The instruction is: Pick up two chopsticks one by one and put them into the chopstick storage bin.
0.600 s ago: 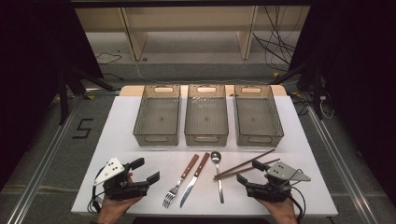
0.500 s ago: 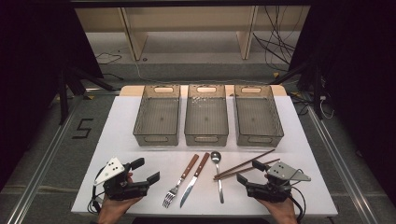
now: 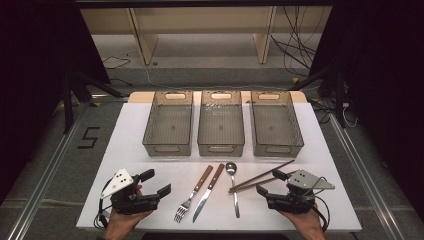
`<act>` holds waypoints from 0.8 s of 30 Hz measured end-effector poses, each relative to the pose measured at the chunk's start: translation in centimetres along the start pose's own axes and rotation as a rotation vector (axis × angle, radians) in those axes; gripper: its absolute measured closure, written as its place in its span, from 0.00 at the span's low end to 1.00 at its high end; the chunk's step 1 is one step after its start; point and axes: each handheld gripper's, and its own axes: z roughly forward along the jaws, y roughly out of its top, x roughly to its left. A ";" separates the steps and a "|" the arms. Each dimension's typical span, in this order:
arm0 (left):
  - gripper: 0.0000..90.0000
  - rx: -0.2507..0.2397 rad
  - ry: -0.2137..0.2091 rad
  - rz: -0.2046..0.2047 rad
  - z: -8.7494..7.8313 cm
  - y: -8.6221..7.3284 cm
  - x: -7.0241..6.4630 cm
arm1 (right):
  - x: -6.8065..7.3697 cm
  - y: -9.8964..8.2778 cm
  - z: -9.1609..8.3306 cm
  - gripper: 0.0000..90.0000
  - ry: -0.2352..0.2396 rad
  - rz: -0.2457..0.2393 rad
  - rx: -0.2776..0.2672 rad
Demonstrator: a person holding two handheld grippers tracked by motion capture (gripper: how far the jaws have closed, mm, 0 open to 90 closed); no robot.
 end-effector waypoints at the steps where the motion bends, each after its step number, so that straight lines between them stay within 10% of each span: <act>1: 0.19 0.000 0.001 0.000 0.0 0.0 0.0 | -0.1 0.2 0.0 0.27 0.003 -0.016 0.013; 24: 0.18 0.000 0.004 -0.001 0.0 0.0 0.0 | -3.0 5.4 0.9 0.30 0.129 -0.310 0.384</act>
